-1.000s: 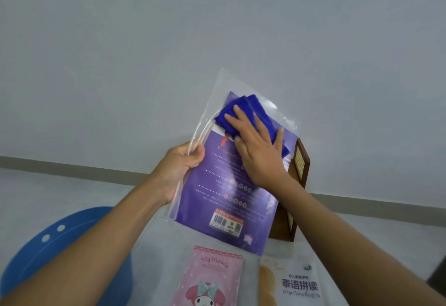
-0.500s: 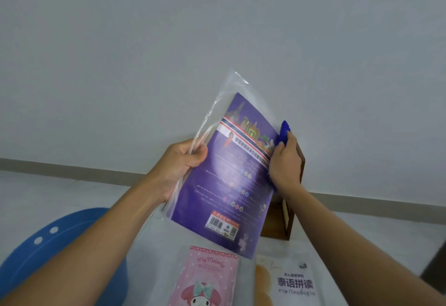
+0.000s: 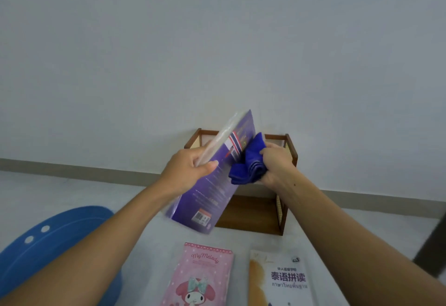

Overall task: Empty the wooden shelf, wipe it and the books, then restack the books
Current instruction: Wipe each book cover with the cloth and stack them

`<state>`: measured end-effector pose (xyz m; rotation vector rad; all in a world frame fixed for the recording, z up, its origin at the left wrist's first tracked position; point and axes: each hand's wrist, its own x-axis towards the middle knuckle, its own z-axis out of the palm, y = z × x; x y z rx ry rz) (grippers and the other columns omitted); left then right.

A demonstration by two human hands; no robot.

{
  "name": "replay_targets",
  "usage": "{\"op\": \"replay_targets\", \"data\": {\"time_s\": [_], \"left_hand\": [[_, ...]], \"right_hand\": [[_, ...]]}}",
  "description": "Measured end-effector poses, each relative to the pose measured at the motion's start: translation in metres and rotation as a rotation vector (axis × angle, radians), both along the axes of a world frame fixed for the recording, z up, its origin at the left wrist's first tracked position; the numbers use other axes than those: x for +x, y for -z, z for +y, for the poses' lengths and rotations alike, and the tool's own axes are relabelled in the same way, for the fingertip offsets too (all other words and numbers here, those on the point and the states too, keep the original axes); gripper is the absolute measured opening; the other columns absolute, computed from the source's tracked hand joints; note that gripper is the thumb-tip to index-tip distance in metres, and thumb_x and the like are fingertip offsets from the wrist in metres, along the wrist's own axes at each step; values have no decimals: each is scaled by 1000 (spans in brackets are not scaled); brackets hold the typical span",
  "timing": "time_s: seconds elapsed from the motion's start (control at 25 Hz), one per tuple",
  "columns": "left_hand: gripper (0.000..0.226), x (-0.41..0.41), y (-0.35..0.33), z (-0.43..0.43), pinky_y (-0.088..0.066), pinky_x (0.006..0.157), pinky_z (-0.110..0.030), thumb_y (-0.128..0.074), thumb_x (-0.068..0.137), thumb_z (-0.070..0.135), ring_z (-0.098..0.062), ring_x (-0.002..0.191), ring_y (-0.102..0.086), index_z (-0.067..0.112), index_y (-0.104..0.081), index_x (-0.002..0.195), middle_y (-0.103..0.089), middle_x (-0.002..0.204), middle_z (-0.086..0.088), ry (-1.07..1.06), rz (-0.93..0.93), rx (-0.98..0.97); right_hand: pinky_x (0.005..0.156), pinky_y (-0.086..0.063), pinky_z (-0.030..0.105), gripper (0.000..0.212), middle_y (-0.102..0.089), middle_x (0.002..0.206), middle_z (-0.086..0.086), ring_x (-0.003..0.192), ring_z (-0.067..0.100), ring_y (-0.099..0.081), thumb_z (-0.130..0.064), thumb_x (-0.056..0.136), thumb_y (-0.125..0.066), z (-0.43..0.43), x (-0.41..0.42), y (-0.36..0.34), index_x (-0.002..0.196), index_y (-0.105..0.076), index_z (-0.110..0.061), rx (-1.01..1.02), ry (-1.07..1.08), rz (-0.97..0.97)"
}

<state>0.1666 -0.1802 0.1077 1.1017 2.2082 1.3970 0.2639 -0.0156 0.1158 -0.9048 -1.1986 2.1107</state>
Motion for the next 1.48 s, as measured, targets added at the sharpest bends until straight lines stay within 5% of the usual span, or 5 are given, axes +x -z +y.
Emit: {"op": "replay_targets", "data": {"time_s": [0.24,0.6,0.88,1.04,1.48], "left_hand": [[35,11,5,17,-43,55,-13,-58,92,36,-5,65,-57,24,-58,125,-57,72,15,-61,496,-39],[37,30,19,38,-41,60,-15,-55,94,35,-7,74,-58,25,-54,130,-60,83,10,90,661,-110],[62,24,31,34,-54,88,-29,-56,81,57,-3,110,-59,32,-44,137,-57,130,13,388,-21,-163],[70,-9,54,41,-45,101,-39,-52,87,53,-19,125,-49,21,-32,145,-49,140,-3,16,-146,-146],[29,11,167,85,-57,71,-39,-67,86,24,-20,94,-69,9,-59,109,-70,107,-9,181,-691,-329]], "right_hand": [[91,-52,53,57,-66,112,15,101,35,-65,-56,80,-64,3,-1,-20,115,-53,-12,-46,-234,144],[83,-57,44,24,-58,95,11,94,29,-64,-8,81,-68,11,4,-15,88,-46,-13,250,85,-134],[77,-59,42,17,-62,93,16,82,28,-65,4,79,-61,35,24,7,94,-54,-3,391,144,-234],[70,-60,44,12,-70,82,16,72,30,-70,8,81,-62,53,51,8,88,-63,-1,434,25,-126],[73,-60,41,31,-71,97,11,79,25,-72,-19,84,-73,129,89,110,109,-58,-8,408,18,-485]]}}
